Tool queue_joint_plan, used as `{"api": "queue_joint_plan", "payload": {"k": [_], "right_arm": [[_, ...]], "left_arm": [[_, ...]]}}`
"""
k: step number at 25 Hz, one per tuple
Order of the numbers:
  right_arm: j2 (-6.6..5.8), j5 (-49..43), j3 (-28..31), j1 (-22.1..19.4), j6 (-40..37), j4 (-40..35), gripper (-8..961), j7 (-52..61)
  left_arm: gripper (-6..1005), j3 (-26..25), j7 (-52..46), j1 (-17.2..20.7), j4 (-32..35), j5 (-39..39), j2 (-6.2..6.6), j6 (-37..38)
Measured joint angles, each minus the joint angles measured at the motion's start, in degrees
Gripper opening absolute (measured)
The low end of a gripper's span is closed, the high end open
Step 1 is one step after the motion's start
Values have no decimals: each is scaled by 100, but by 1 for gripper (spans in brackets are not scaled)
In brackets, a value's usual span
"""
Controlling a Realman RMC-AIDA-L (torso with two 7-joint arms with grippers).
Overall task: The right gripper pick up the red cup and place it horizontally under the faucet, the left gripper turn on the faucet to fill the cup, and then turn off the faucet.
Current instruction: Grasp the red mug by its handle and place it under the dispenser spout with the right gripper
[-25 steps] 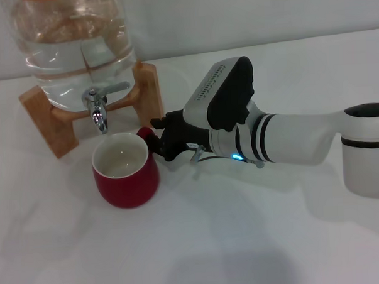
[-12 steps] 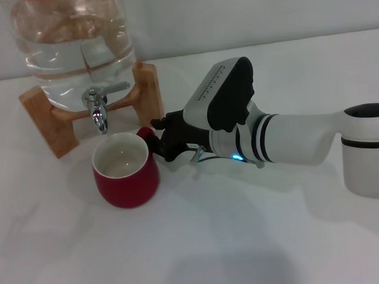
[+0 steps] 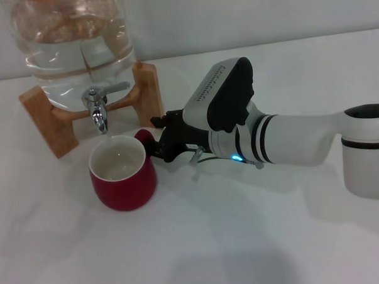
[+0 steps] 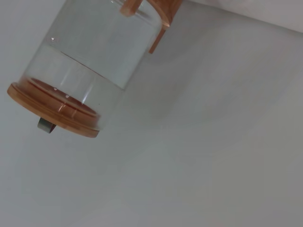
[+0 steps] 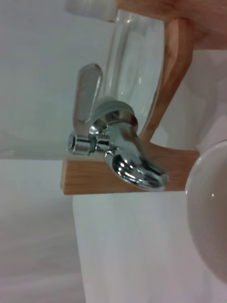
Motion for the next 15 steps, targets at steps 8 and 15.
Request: {"api": "queue_joint_plan", "payload": {"k": [8,15], "right_arm": [[-22,0,-1,-9,133,23,454,1],[-25,-1,20,-13,167,-3,455,1]], "left_arm": [[892,0,0,-1,10,0,0,-1],[892,0,0,0,10,0,0,3]]}}
